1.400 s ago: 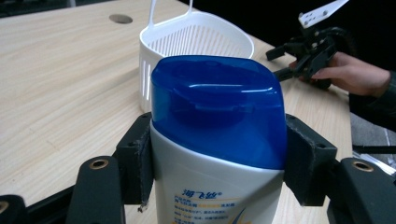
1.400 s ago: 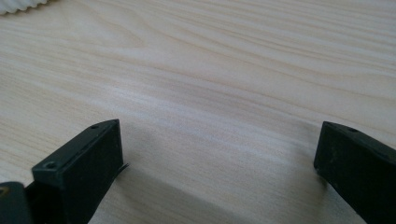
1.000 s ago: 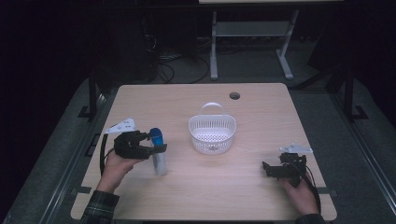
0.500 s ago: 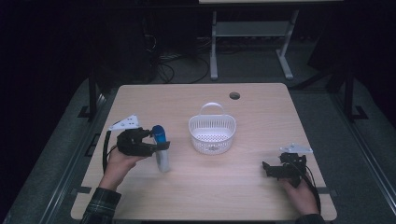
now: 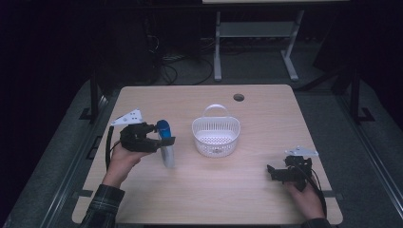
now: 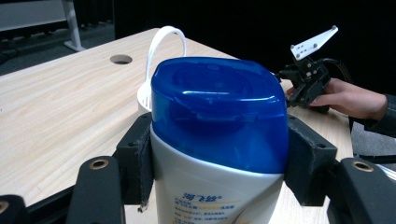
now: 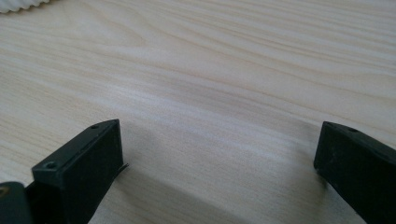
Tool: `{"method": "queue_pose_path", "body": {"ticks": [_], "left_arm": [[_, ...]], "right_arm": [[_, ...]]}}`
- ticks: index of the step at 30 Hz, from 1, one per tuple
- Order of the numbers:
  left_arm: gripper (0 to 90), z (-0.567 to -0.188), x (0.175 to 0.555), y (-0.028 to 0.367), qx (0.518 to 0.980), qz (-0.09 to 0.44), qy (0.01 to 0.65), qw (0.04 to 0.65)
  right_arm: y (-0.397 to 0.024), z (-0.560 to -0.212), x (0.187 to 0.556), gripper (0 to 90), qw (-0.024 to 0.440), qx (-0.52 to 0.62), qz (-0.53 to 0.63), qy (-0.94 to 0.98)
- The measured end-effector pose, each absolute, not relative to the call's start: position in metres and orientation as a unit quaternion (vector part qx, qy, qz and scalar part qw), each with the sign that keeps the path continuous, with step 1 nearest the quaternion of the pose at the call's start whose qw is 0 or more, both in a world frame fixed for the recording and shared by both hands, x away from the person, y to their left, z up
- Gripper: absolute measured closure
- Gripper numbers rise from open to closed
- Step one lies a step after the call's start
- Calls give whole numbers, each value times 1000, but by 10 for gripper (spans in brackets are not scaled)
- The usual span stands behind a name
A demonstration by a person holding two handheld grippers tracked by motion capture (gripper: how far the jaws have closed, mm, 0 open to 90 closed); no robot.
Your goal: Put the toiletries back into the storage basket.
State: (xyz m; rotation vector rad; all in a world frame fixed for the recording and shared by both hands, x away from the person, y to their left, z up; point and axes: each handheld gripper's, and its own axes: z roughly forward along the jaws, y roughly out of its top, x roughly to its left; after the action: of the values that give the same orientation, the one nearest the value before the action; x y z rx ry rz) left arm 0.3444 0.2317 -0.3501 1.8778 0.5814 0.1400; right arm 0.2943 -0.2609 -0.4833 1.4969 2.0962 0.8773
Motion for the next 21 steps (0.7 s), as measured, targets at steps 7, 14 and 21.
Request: {"method": "queue_pose_path", "body": {"ticks": [7, 14, 21], "left_arm": [[359, -341, 350, 223, 796, 69, 237, 553], [359, -335, 355, 214, 794, 73, 231, 557], [359, -329, 359, 209, 793, 76, 226, 560]], "right_arm": [[-261, -483, 294, 7, 208, 538, 316, 753], [-261, -483, 294, 7, 208, 537, 316, 754], [-261, -483, 294, 7, 208, 537, 316, 754]]}}
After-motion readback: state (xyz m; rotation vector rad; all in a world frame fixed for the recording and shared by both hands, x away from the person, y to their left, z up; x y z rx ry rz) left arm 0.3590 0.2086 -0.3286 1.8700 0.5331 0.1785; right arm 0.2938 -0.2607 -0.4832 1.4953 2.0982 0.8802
